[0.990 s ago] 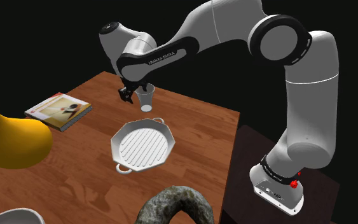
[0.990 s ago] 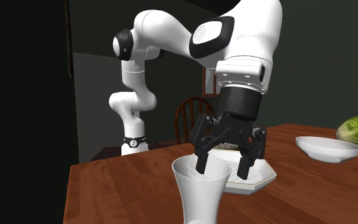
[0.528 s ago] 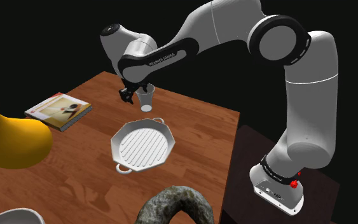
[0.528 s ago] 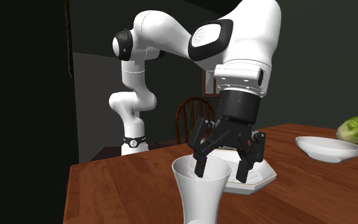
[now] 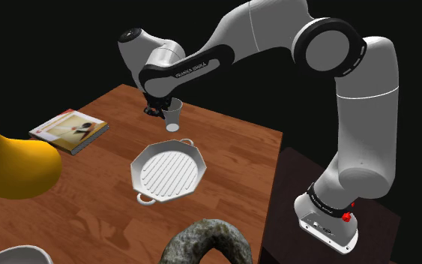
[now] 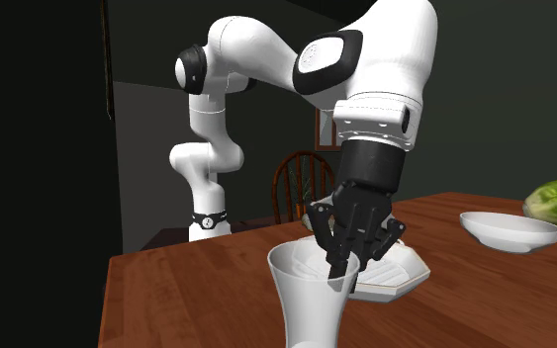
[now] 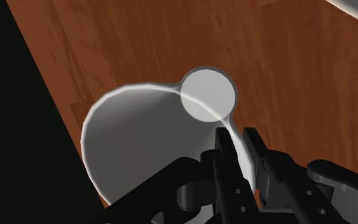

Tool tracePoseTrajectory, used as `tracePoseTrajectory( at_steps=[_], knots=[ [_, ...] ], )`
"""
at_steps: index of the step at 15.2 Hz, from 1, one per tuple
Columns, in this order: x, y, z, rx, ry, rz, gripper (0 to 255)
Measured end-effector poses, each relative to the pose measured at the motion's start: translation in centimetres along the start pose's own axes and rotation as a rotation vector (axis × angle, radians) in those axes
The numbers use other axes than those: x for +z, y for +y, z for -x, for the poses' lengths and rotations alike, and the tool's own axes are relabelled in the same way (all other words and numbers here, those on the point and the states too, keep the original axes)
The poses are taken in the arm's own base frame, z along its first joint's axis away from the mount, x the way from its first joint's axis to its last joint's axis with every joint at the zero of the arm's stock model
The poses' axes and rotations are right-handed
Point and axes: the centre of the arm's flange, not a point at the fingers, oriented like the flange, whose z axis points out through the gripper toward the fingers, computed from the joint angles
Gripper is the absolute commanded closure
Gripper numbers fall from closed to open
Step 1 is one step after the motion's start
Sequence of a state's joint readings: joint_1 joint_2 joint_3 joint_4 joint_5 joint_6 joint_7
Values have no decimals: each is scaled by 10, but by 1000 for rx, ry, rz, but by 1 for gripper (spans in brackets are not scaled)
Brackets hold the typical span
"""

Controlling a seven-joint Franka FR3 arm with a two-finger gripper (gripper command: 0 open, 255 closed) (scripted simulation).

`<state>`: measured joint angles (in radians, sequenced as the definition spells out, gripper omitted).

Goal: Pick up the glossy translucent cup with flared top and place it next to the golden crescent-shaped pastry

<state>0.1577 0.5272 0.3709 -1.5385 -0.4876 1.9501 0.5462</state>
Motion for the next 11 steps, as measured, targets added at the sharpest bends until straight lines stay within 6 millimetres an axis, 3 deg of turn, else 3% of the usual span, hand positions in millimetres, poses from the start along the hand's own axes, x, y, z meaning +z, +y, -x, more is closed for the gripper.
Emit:
tracePoseTrajectory(
  at_steps=[4, 11],
  knots=[
    [-3, 1, 0, 0, 0, 0, 255],
    [-35, 9, -2, 0, 0, 0, 255]
  ],
)
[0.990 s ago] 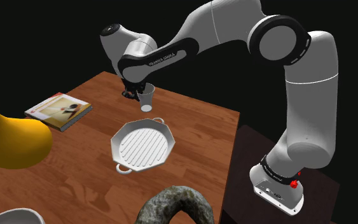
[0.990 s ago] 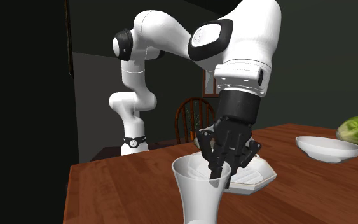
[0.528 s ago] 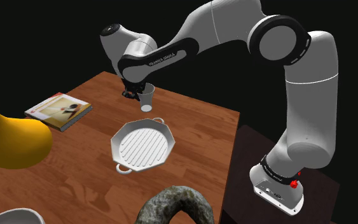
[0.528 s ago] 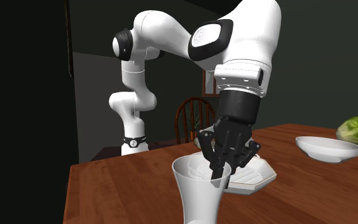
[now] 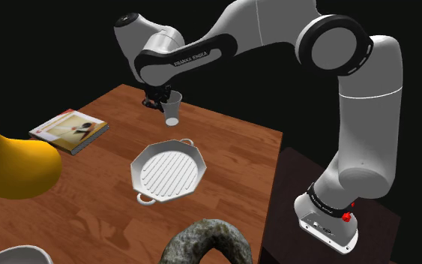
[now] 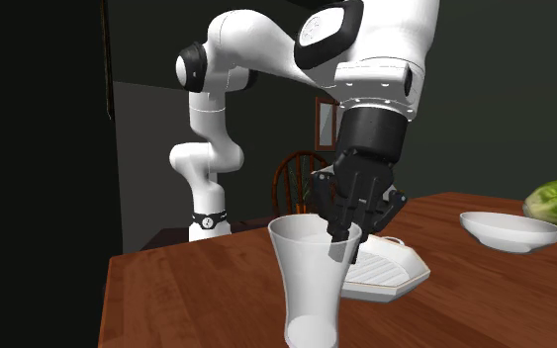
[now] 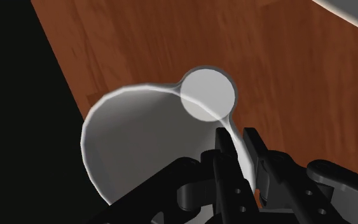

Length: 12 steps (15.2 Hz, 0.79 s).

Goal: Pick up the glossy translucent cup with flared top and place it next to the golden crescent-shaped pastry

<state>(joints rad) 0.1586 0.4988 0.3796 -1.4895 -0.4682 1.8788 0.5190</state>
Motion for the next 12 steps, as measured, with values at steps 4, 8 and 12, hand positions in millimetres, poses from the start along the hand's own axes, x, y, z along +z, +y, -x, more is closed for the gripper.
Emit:
tracePoseTrajectory(
  at_steps=[4, 8, 12],
  knots=[
    [-20, 6, -1, 0, 0, 0, 255],
    [-41, 11, -2, 0, 0, 0, 255],
    [-61, 17, -3, 0, 0, 0, 255]
  ],
)
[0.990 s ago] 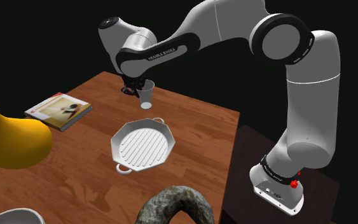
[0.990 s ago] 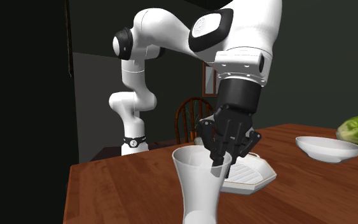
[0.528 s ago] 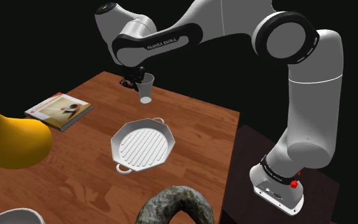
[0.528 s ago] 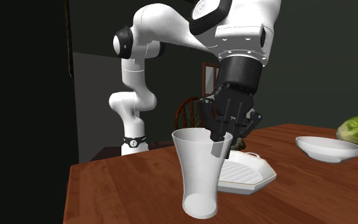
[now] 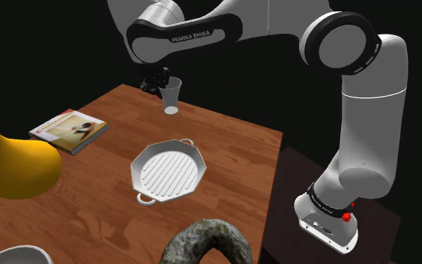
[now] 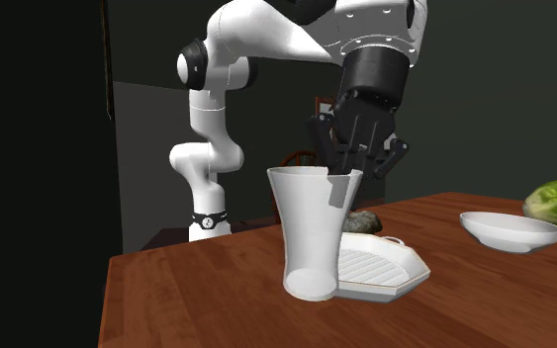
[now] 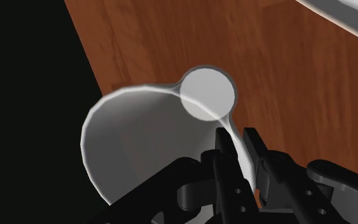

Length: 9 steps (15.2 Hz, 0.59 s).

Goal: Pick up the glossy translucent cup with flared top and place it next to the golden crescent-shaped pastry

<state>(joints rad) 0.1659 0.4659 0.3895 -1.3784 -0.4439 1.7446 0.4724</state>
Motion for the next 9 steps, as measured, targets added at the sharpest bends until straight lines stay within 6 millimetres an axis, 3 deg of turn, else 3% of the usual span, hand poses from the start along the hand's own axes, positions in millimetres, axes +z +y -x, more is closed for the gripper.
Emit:
tracePoseTrajectory(
  at_steps=[9],
  knots=[
    [-47, 13, -3, 0, 0, 0, 255]
  ],
)
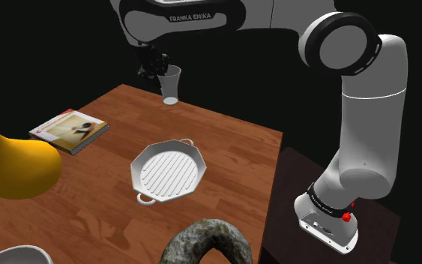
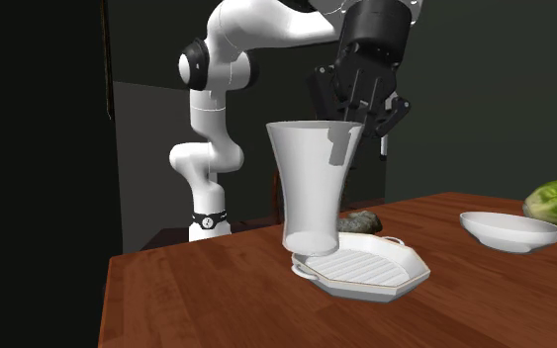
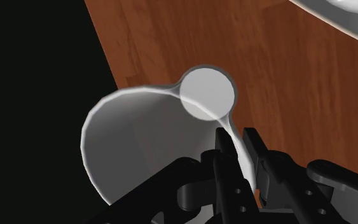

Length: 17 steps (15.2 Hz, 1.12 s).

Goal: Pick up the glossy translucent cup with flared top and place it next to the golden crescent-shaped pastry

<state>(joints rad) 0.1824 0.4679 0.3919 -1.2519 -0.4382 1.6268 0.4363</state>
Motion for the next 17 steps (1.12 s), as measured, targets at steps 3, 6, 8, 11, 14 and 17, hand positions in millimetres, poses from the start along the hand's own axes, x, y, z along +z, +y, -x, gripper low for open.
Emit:
tracePoseTrajectory(
  at_steps=[3, 6, 8, 11, 14, 17],
  knots=[
    [-13, 3, 0, 0, 0, 0, 255],
    [-30, 6, -3, 0, 0, 0, 255],
    [-40, 9, -3, 0, 0, 0, 255],
    [-52, 13, 2, 1, -1, 0, 255],
    [-59, 7, 37, 0, 0, -1, 255],
    [-66, 4, 75, -1, 0, -1, 255]
  ],
)
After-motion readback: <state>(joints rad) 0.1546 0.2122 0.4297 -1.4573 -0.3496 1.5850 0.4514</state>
